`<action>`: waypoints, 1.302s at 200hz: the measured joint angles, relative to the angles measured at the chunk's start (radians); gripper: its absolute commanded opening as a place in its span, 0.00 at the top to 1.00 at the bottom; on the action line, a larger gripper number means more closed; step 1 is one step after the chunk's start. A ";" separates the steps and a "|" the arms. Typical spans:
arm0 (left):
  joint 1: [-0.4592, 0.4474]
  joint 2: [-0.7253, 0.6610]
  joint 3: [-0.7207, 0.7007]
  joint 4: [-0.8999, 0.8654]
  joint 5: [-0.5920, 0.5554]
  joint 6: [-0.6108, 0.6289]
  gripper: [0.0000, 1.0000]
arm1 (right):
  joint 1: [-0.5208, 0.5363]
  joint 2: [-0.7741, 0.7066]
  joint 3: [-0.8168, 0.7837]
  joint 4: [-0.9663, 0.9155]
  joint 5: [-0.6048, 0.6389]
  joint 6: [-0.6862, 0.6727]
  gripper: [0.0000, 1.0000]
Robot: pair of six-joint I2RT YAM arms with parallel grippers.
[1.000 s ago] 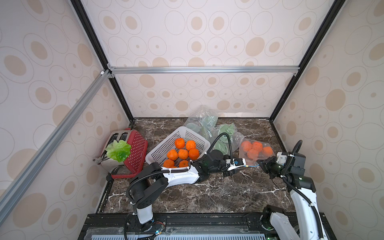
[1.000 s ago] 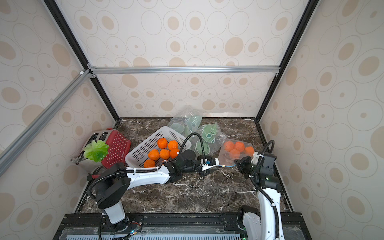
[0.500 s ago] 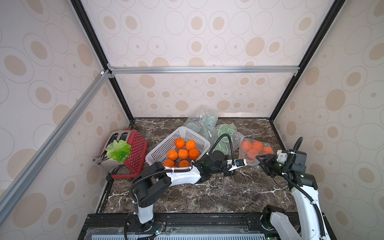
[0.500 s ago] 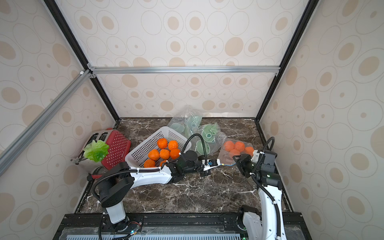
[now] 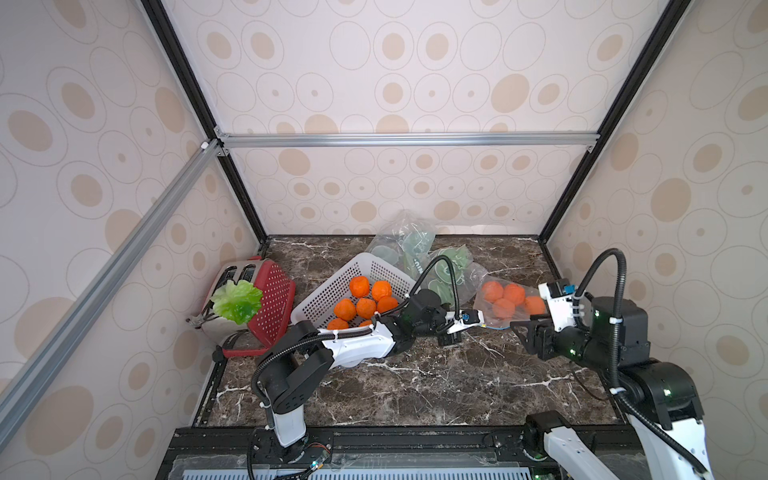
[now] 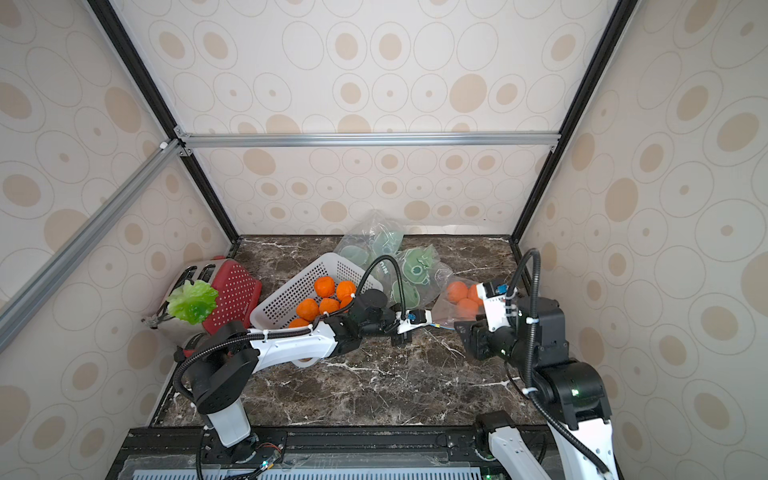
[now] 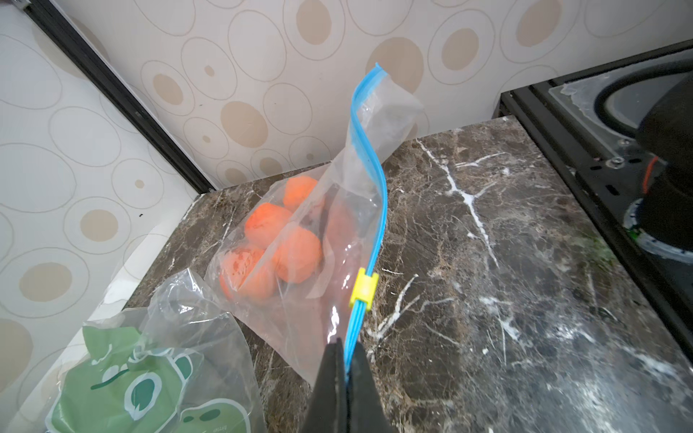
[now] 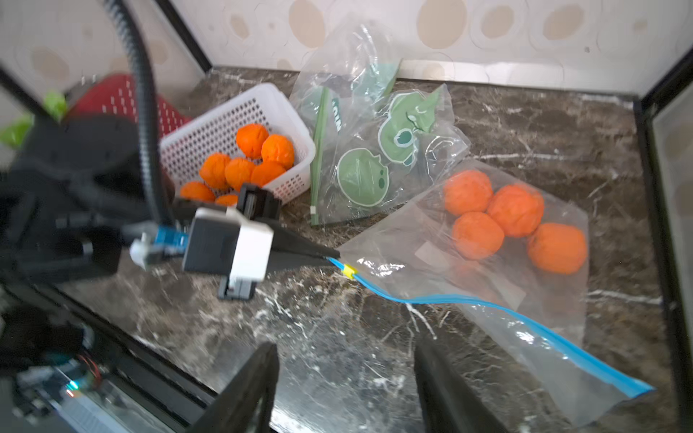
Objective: Open the zip-top bag and take out the orange
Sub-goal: Pick up the zipper food storage bag at the center of the board, then unzip the zipper on the zipper food storage bag.
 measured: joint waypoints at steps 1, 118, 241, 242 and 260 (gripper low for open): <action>0.000 0.000 0.000 0.000 0.002 0.000 1.00 | 0.002 -0.003 -0.002 -0.001 0.001 -0.012 0.38; 0.021 -0.064 -0.029 -0.004 0.223 0.029 1.00 | 0.125 0.062 -0.251 0.210 -0.116 -0.858 0.50; 0.031 -0.095 -0.045 -0.037 0.252 0.049 1.00 | 0.137 0.119 -0.284 0.294 -0.094 -0.924 0.72; 0.031 -0.095 -0.045 -0.037 0.252 0.049 1.00 | 0.137 0.119 -0.284 0.294 -0.094 -0.924 0.72; 0.032 -0.095 -0.045 -0.039 0.255 0.049 1.00 | 0.137 0.118 -0.289 0.294 -0.104 -0.926 0.72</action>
